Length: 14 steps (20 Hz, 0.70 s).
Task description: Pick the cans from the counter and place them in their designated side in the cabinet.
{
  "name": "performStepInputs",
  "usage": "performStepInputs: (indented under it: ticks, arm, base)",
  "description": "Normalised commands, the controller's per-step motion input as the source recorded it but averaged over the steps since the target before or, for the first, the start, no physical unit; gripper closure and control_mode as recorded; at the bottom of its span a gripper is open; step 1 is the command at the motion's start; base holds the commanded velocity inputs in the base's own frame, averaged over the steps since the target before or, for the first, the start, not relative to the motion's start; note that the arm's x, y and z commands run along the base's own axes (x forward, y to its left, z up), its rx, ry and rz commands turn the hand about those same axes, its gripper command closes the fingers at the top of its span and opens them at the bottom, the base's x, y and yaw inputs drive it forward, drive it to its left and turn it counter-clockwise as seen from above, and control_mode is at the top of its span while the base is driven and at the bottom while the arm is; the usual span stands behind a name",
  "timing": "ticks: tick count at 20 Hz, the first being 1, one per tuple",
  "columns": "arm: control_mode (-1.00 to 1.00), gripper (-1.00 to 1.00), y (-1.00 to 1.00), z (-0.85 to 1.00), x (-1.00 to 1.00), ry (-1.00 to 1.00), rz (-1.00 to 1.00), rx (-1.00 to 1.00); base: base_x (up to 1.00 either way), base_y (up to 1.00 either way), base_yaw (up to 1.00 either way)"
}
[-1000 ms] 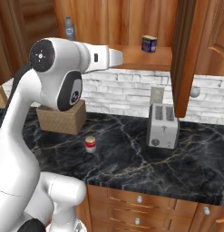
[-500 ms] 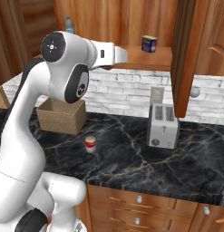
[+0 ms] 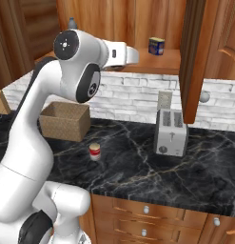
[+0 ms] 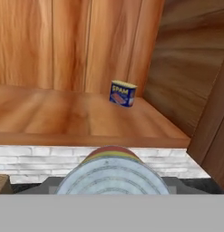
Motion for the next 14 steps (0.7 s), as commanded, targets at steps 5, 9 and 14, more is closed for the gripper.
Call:
performStepInputs:
  ticks: [5,9,14]
  arm:
    - [-1.00,1.00,-0.03,-0.09,0.27,0.00,0.00,0.00]
    - [-1.00,1.00,-0.01,-0.02,0.36,0.00,0.01,0.00]
    - [-1.00,1.00,-0.01,-0.01,0.36,0.00,0.01,0.00]
  base:
    - [0.00,0.00,0.00]
    - [0.00,0.00,0.00]
    - [0.00,0.00,0.00]
